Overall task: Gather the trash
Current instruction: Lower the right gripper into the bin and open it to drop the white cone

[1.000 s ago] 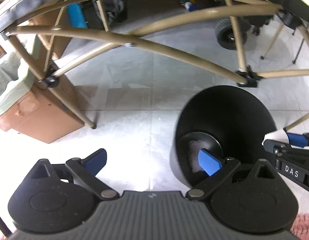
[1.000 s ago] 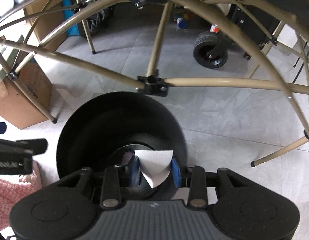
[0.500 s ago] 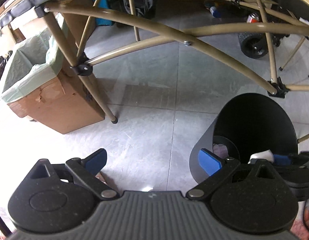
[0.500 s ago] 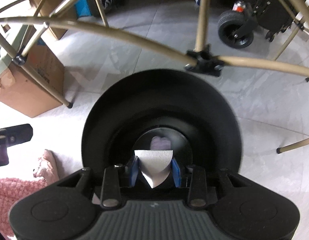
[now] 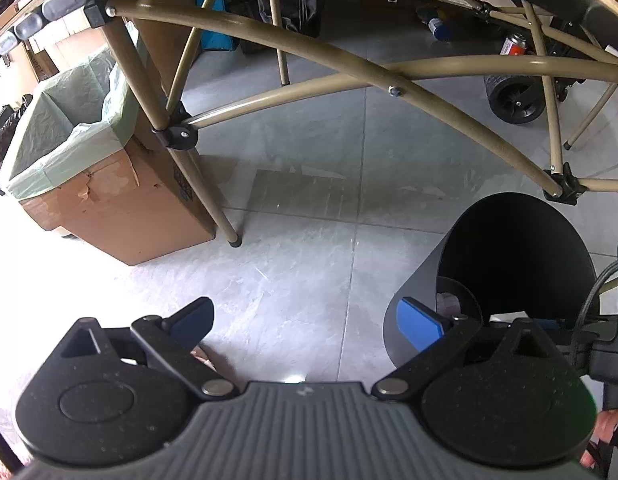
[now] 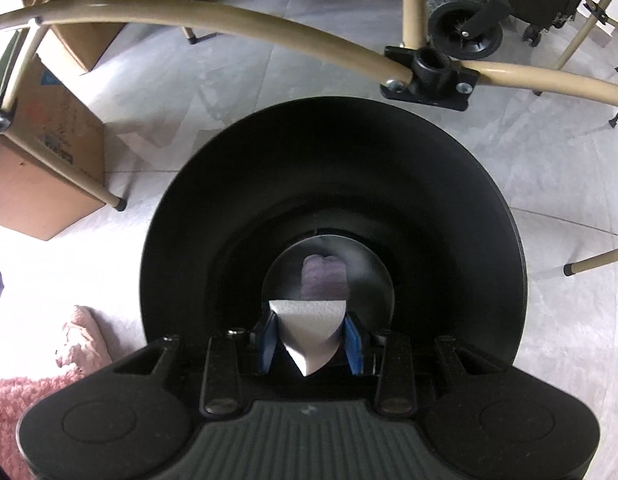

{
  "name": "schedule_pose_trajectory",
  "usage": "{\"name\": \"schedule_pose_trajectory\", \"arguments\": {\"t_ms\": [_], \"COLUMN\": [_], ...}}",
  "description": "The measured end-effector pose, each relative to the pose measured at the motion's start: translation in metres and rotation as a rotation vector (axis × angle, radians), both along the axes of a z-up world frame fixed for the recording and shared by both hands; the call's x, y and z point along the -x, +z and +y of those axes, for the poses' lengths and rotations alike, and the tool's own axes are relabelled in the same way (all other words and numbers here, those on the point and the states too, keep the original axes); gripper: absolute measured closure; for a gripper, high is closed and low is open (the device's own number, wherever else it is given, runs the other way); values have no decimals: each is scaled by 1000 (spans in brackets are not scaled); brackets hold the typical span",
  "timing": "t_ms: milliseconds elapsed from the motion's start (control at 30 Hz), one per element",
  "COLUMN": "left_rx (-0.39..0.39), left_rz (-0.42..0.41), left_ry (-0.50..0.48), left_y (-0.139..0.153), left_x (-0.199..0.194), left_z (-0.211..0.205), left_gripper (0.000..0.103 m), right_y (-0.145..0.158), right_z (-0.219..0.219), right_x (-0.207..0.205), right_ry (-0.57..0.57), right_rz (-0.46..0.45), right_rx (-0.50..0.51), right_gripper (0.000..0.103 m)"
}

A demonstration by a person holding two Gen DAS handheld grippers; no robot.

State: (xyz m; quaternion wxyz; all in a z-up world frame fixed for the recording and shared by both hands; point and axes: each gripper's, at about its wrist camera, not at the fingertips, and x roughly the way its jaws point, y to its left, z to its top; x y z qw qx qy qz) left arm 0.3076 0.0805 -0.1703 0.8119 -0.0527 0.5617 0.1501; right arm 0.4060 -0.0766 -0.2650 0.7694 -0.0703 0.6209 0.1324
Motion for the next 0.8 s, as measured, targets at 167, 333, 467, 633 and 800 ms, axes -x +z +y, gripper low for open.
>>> {"name": "schedule_pose_trajectory", "arguments": {"t_ms": [167,333,467,633,800], "left_rx": [-6,-8,-8,-8,-18], "left_rz": [14,21,22,21,6], "left_ry": [6,3,3,1,-6], "left_y": [-4,-6,-7,-7,-4], "left_x": [-1,-3,-3,-4,-4], "left_z": [0,1,1,0,-3], "left_gripper": [3,3,3,3,3], "right_y": [1,8,10,12,21], "right_z": [-6,-13,-13,-13,-20], "right_x": [-2,-4,-4,-2,5], "right_ry": [-32,-50,-52,-40,-28], "right_rz": [-13,-42,-48,-48,-67], "right_rx": [5,-27,-33,-37,-39], "right_gripper": [62,3,0,0,0]}}
